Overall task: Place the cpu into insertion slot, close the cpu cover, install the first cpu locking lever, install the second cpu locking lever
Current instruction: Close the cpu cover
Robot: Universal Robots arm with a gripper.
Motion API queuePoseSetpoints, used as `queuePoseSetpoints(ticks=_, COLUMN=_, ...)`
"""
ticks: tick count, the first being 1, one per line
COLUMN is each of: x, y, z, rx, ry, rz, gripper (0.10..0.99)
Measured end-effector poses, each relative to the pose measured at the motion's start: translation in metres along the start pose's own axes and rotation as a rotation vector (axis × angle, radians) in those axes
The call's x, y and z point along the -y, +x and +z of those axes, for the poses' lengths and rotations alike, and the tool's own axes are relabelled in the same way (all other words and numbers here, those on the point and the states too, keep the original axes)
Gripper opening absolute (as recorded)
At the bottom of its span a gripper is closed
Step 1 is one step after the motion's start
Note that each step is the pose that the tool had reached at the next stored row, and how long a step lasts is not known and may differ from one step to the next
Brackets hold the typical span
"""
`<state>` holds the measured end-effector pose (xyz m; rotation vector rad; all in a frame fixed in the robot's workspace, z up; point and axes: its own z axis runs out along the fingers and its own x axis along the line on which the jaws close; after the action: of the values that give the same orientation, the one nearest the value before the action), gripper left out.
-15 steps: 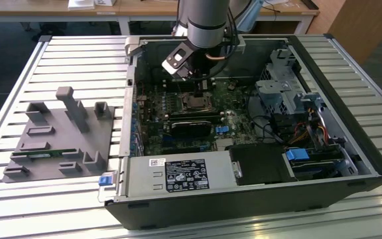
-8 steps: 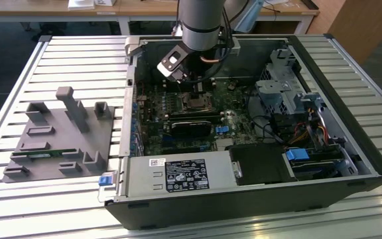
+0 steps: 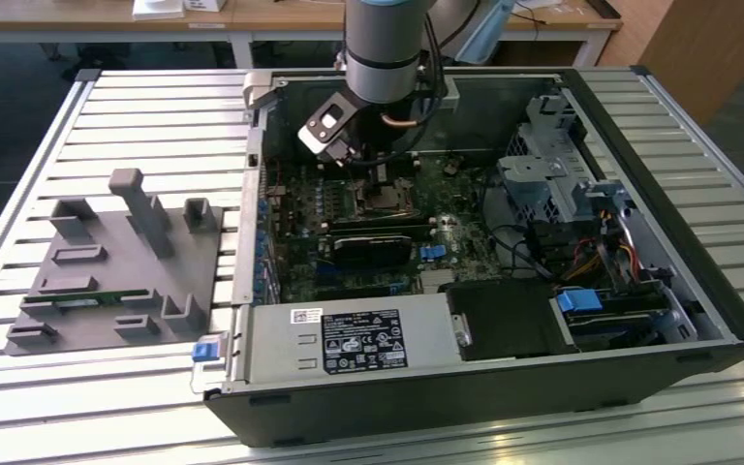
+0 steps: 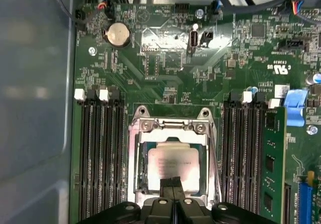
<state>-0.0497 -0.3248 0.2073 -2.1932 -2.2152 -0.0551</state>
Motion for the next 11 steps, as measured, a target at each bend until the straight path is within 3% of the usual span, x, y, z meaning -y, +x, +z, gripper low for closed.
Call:
queuePoseSetpoints(ticks=5, x=0.0003, y=-0.0003, z=0.0059, rx=0.0001, ry=0.002, rz=0.0, gripper=0.106)
queuePoseSetpoints(ticks=11, x=-0.0017, y=-0.0003, z=0.0072, rx=-0.001, ry=0.002, rz=0.0, gripper=0.106)
